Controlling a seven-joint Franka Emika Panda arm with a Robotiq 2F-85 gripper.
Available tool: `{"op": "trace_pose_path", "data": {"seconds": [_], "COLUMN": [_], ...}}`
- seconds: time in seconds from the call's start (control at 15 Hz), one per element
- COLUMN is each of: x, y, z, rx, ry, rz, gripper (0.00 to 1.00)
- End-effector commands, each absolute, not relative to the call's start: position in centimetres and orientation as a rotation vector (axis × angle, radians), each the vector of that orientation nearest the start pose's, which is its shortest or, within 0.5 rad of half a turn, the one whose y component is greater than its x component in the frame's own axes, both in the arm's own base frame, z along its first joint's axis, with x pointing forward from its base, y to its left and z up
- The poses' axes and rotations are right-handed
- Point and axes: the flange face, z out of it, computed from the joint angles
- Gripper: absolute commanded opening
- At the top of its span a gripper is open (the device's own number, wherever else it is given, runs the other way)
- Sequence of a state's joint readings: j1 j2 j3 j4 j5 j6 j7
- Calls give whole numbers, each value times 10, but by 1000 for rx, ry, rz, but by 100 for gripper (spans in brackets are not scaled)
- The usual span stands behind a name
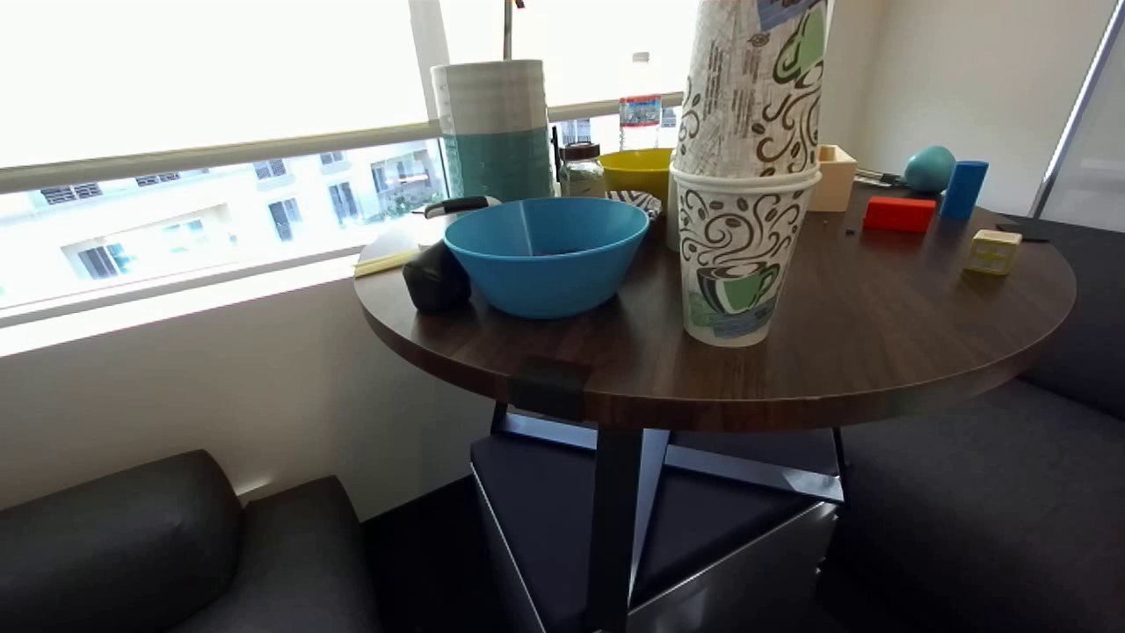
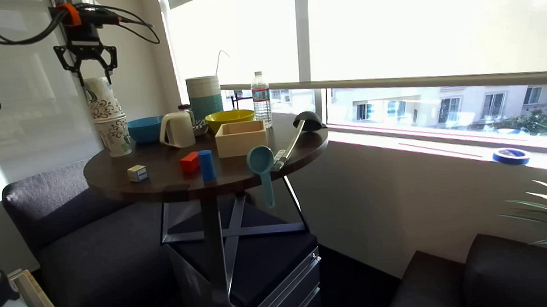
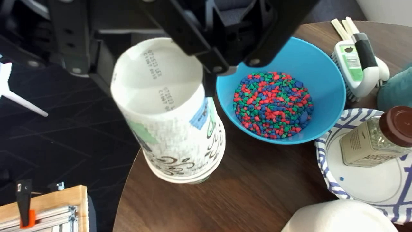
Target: Cover the cup using the other cup
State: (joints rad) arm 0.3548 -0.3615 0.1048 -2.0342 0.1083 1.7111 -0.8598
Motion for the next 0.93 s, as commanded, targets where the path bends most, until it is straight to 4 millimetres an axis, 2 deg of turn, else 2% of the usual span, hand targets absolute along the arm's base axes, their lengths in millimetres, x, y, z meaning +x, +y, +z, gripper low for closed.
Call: {"op": "trace_pose_path", "data": {"seconds": [0.0, 0.87], "x": [399, 399], "y": [215, 213], "z": [606, 602], "rx": [-2437, -2426], "ry": [-1873, -1866], "rz": [-100, -72], "gripper": [40, 40]}}
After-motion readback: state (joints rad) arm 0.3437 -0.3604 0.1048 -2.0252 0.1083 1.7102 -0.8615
